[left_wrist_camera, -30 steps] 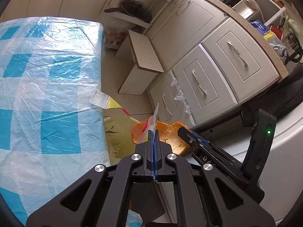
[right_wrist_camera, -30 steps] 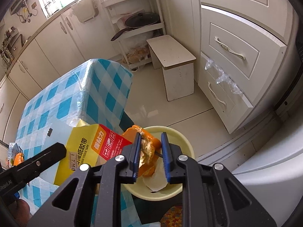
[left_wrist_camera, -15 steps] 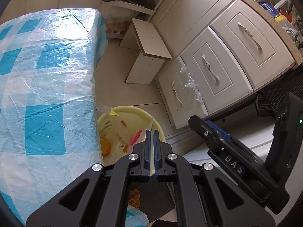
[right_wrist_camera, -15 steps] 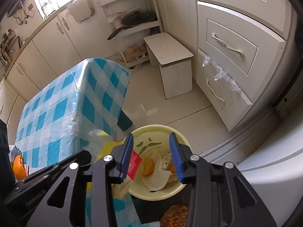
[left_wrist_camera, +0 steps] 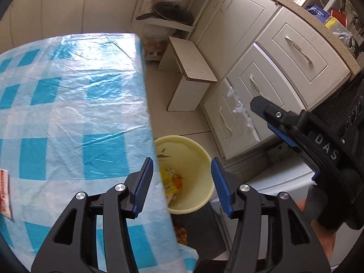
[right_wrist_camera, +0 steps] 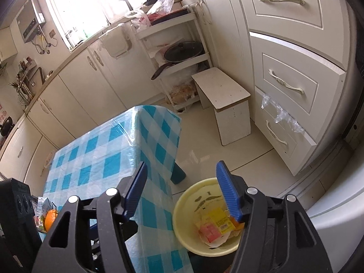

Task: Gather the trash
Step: 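Move both grippers back over the table, then close the right gripper on the round orange peel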

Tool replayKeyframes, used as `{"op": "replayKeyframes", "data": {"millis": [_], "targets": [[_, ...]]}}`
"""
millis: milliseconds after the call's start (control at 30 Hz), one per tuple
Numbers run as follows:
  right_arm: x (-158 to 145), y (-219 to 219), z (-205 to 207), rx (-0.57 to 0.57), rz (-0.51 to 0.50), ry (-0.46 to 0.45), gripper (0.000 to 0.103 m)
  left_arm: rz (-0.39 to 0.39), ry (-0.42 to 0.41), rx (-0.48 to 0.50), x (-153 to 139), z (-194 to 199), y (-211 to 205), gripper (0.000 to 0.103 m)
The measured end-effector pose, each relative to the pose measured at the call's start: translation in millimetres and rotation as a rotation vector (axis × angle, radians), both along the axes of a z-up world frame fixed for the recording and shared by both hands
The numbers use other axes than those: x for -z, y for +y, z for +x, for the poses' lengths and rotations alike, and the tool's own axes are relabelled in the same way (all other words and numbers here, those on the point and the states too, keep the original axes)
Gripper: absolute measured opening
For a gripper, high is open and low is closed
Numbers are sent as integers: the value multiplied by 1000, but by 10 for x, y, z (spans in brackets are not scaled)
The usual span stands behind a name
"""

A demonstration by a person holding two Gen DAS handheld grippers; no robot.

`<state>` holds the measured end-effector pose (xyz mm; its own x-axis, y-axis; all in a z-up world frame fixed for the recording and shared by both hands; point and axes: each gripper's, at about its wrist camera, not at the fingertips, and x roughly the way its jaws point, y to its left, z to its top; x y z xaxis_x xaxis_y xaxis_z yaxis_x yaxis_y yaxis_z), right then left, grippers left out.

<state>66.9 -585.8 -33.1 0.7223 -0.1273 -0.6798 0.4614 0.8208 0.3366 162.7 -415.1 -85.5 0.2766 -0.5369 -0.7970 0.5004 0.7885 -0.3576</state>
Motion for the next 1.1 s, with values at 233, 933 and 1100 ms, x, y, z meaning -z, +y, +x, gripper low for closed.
{"op": "replayKeyframes", "data": {"millis": [233, 933, 1100], "targets": [[-43, 236, 174, -55, 17, -5, 66, 37, -67, -130, -346, 110, 915, 59], [241, 3039, 826, -862, -154, 97, 80, 258, -35, -512, -247, 923, 3045, 68], [461, 3533, 881, -943, -280, 143, 81, 243, 24, -525, -104, 989, 3274, 68]]}}
